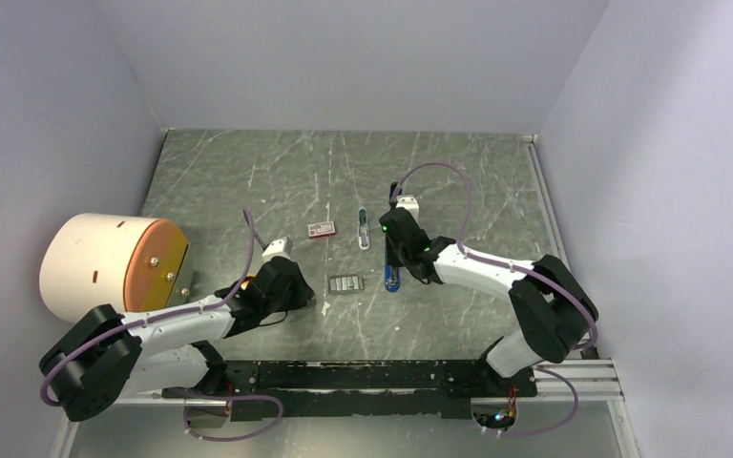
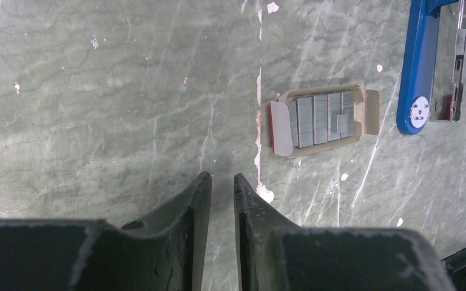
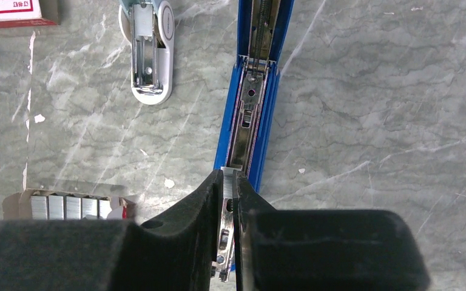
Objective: Load the staples into the stapler
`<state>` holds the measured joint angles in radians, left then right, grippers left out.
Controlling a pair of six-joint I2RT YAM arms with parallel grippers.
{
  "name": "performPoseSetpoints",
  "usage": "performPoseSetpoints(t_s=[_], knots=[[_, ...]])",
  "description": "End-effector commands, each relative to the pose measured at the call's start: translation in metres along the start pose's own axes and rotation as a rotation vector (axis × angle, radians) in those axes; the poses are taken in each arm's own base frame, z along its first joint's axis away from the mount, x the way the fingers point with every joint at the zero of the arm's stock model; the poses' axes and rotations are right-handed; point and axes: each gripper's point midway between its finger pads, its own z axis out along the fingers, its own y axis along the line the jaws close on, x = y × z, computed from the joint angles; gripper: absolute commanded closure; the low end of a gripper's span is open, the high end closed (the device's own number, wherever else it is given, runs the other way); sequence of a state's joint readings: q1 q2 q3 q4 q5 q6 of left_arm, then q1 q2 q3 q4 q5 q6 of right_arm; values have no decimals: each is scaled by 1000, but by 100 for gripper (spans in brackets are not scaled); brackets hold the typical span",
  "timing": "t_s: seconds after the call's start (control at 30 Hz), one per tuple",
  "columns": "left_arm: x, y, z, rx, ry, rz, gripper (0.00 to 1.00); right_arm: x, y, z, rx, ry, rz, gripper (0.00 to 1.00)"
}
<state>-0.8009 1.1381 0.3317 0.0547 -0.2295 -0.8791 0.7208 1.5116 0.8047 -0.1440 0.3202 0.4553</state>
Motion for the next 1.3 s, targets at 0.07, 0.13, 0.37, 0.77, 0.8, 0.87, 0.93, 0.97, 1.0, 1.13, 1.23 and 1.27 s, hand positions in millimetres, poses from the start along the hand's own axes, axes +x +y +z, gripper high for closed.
performPoseSetpoints(t_s=[0.07,0.13,0.37,0.77,0.8,0.87,0.93,0.97,1.0,1.13,1.23,1.27], knots=[[-6,-1,2,-1,-26,-12,74,7,1,3,1,21,4,86],[-6,-1,2,-2,-26,-11,74,9,1,4,1,26,3,87],[-5,0,2,-3,-24,-12,74,9,2,5,-3,27,3,88],[-5,1,1,-4,-27,-13,74,2,5,0,-16,11,7,86],[-5,1,1,-5,-27,-12,74,-1,5,-1,-15,2,8,85],[-5,1,1,-5,-27,-13,74,-7,5,-4,-18,-18,12,82],[-5,1,1,-4,-27,-13,74,-11,5,-6,-21,-36,14,78],[-6,0,1,-3,-27,-13,74,-13,5,-7,-21,-43,14,76],[-5,1,1,-4,-26,-14,74,-13,4,-7,-17,-45,14,75],[-5,1,1,-3,-27,-15,74,-8,2,-2,7,-21,2,70],[-5,1,1,-5,-28,-13,74,-2,1,2,10,-1,-4,69],[-5,2,1,-6,-27,-12,74,-1,2,3,10,1,-6,69]])
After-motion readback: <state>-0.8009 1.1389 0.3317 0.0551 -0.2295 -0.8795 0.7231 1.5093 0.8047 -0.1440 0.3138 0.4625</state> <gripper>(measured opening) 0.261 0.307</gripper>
